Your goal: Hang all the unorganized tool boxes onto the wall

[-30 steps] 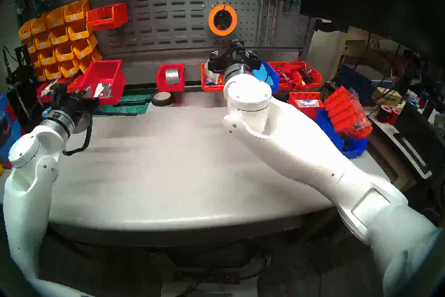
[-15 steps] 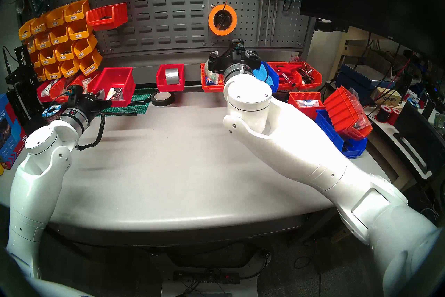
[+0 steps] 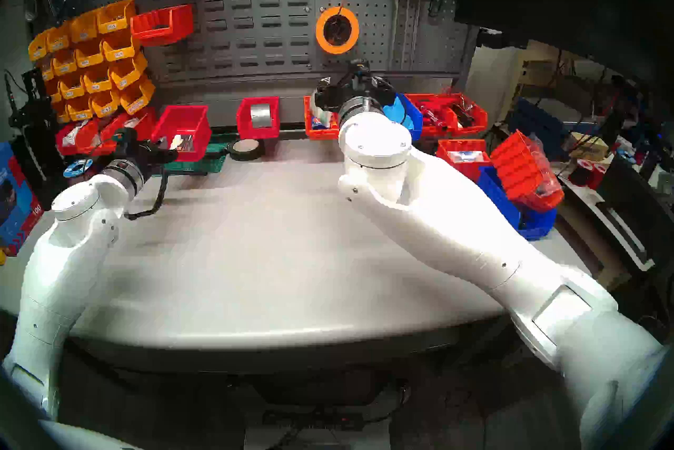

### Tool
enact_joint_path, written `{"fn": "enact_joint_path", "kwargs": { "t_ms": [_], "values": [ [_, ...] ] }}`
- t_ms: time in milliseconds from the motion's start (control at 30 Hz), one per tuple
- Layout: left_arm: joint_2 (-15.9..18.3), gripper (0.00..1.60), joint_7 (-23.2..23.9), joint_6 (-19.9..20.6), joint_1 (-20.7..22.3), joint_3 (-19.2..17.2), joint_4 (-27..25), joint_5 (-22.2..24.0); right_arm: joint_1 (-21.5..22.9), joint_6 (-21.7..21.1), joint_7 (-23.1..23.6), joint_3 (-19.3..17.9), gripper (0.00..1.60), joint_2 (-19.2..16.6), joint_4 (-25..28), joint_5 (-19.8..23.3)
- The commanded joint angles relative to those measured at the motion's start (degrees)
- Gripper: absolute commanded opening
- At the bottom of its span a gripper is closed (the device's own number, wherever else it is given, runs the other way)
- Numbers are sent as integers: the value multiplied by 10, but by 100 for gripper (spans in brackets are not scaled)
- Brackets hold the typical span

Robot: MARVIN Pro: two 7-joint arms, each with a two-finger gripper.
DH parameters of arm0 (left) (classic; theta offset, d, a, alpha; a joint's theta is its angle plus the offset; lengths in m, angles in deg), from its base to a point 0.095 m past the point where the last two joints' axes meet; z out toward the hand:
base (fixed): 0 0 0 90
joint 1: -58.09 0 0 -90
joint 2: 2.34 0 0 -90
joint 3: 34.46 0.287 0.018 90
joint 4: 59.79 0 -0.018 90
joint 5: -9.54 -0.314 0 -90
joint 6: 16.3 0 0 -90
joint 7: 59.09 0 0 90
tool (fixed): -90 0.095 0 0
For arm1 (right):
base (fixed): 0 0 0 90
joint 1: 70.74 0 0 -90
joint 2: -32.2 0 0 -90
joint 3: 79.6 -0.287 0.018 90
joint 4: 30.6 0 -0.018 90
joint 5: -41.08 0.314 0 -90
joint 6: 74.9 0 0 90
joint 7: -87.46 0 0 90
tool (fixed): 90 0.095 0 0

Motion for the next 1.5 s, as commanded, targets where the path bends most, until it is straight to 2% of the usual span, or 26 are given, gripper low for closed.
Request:
{"fn": "enact_joint_path", "kwargs": {
  "t_ms": [0,67,100,133,667,967,1000,1067,1467],
  "values": [
    [-4,0,-9,-13,76,17,24,-4,8,-1,1,-2,160,1,5,-3],
    [-3,0,-11,-17,71,17,24,-3,8,-1,1,-2,160,1,5,-3],
    [-7,0,-14,-14,89,26,37,-4,8,-1,1,-2,160,1,5,-3],
    [-6,0,-14,-18,78,20,31,-1,8,-1,1,-2,160,1,5,-3],
    [-32,0,-23,-1,158,36,84,23,8,0,0,-2,160,1,4,-3],
    [-30,0,-8,31,212,48,124,30,8,0,0,-2,160,1,4,-3],
    [-27,0,-4,31,203,43,119,30,8,0,0,-2,160,1,4,-3],
    [-27,0,-1,40,219,47,131,30,8,0,0,-2,160,1,4,-3],
    [-24,0,21,72,274,67,193,10,8,0,0,-2,160,1,4,-3]
  ]
}}
